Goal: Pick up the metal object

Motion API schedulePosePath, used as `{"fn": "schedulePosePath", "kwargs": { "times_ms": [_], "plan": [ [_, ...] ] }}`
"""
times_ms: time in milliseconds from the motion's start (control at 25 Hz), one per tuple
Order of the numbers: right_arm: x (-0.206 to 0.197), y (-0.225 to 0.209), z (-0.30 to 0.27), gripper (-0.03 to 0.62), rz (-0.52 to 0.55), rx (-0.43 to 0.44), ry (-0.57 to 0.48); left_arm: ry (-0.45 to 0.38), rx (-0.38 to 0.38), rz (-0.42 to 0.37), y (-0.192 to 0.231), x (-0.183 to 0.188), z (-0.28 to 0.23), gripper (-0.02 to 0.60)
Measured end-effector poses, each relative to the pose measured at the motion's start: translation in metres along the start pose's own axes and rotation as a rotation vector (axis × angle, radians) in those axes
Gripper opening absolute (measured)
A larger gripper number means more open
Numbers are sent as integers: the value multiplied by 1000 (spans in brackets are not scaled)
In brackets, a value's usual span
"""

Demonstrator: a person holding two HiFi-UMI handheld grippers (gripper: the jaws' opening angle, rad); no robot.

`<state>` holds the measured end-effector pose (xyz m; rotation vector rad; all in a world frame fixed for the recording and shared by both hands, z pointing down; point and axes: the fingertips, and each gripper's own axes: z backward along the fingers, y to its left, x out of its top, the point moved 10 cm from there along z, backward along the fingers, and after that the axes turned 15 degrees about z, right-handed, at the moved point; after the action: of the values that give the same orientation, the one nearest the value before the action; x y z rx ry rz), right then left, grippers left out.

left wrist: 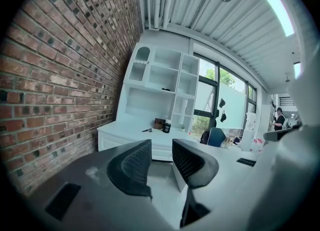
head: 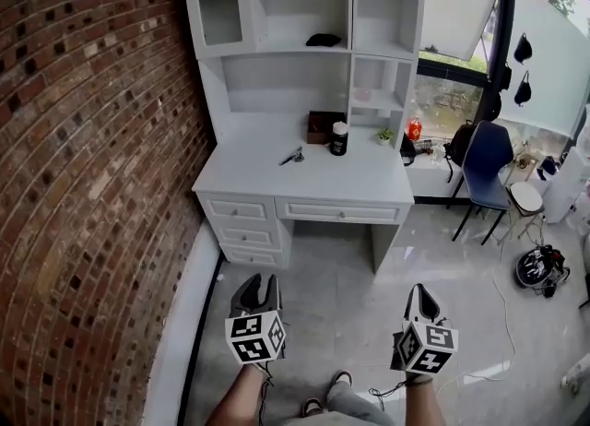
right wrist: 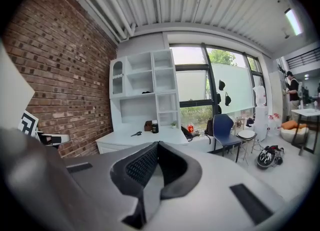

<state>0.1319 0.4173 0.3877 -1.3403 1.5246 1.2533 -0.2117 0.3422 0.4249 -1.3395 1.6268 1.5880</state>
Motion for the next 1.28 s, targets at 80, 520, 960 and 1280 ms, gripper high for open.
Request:
{"fn": "schedulePosePath", "kwargs": {
  "times_ms": [80,520,960,1280],
  "plan": [
    [2,1,-5,0,3,1,7,4,4,10,3,-2,-6,115],
    [4,-11,-79,0,-3,41,21,9,40,-7,5,2,-61,115],
    [31,-53,-189,0,-14,96,1,-11,69,-35,-21,30,-168,115],
    [47,-73,-265,0,-8,138,-13,-34,91,-30,-30,41,-239,115]
  ]
}}
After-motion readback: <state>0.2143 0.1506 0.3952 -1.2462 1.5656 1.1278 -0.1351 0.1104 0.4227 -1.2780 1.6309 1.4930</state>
